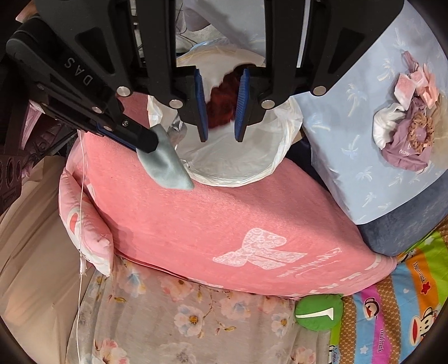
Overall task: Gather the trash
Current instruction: 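Carry the scrunchie and blue cloth over the white bin with both tools, then open both tools to drop the scrunchie and cloth into the bin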
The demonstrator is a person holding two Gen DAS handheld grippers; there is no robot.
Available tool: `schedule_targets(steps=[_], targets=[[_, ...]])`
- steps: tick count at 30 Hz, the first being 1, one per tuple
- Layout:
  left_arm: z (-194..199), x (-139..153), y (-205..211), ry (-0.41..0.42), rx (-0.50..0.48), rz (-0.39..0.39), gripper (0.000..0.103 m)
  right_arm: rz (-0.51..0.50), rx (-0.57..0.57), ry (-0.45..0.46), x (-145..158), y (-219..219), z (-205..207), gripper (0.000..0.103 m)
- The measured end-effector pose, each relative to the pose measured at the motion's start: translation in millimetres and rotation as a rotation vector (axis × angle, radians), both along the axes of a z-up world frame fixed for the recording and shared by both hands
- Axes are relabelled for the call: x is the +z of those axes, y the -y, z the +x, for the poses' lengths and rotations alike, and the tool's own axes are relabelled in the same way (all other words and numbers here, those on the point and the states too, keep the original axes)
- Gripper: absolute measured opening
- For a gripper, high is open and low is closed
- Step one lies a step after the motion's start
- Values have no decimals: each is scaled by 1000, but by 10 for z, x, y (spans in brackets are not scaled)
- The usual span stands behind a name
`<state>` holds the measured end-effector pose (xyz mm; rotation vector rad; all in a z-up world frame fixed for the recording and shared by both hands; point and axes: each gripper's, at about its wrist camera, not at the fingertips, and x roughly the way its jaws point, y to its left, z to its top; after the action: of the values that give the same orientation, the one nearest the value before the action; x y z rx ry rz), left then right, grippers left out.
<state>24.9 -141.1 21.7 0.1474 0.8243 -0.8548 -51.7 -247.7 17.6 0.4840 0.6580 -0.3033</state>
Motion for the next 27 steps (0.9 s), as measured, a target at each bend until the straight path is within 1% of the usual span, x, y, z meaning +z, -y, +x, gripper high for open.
schedule_targets(steps=[1,2,5,6,9,14,20,27], targets=[[11,1,-2,2,4,1,34,-4,-5,0,1,4,0,10],[17,6,-10,5,11,2,47,-6,-7,0,-5,4,-3,10],[47,18,-55,22,49,-2,60,-4,-14,-2,-28,17,-9,12],[65,12,-76,19,59,-1,61,-5,-16,-3,-34,22,-17,16],[105,-8,-124,12,80,1,62,-7,-14,-3,-27,11,-2,19],[128,-30,-190,10,103,5,62,-9,2,-8,-33,-22,36,20],[156,-42,-281,2,126,3,62,-17,18,-11,-32,-96,78,24],[188,-67,-400,-6,152,0,62,-23,43,-17,-34,-195,142,25]])
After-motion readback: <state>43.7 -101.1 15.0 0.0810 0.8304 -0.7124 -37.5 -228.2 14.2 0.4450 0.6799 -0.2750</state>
